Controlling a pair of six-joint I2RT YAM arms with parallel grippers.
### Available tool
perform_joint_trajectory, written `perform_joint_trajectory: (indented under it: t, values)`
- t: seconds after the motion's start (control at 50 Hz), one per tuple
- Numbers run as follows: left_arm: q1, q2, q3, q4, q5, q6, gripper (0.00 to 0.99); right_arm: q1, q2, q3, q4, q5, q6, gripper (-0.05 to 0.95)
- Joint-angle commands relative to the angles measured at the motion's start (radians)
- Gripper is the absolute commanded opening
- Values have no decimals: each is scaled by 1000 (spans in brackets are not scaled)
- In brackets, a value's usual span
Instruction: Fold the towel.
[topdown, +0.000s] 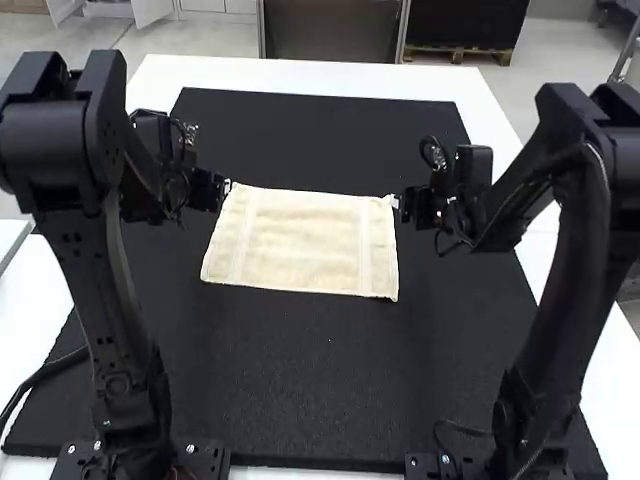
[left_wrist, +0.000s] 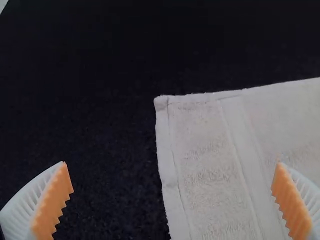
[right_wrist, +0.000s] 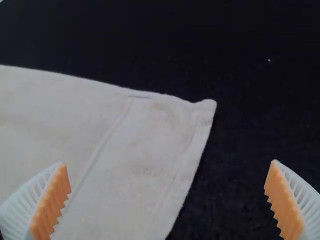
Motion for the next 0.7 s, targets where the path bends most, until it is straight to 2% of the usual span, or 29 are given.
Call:
perform_joint_trajectory:
  t: [0.0,0.08,0.24,0.44,0.56,0.68]
  values:
    - [7,30,51,-10,32,-9,943,10,40,39,35,0,24,900]
    - [7,51,72,-13,32,-23,943,8,72,56,49,3,25,900]
    - [8,102,135,-76,62,-23,943,5,130,102,58,3,28,900]
    - [7,149,186,-102,91,-23,941,2,186,156,60,5,35,900]
    - [7,180,216,-119,135,-23,941,2,213,196,60,0,51,900]
    - [4,221,243,-119,140,-24,941,2,239,228,60,-1,55,900]
